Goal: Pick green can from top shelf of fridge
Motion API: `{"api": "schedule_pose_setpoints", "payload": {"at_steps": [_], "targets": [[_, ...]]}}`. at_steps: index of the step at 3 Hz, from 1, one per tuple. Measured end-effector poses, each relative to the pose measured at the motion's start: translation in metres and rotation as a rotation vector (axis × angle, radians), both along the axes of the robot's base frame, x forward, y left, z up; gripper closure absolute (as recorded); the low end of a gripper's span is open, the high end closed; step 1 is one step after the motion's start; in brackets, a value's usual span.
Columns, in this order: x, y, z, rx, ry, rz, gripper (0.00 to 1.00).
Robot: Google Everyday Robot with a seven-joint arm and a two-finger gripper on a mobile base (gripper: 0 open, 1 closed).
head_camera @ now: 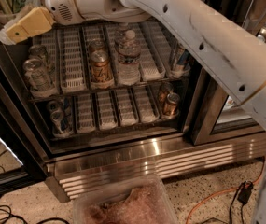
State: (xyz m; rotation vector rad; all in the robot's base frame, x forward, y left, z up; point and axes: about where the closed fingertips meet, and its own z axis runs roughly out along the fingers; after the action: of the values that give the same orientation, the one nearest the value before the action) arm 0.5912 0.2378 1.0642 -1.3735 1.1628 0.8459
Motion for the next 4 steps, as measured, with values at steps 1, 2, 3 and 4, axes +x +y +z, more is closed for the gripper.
{"api": "schedule_pose_setpoints", "payload": {"at_steps": [1,2,3,4], "targets": [[0.003,0.0,-0.002,0.016,0.002,-0.01,0.0],[0.008,0.0,-0.009,0.019,0.015,-0.019,0.0],[0.011,0.0,-0.013,0.016,0.023,-0.028,0.0],[0.015,0.005,-0.014,0.019,0.024,-0.028,0.1]]}}
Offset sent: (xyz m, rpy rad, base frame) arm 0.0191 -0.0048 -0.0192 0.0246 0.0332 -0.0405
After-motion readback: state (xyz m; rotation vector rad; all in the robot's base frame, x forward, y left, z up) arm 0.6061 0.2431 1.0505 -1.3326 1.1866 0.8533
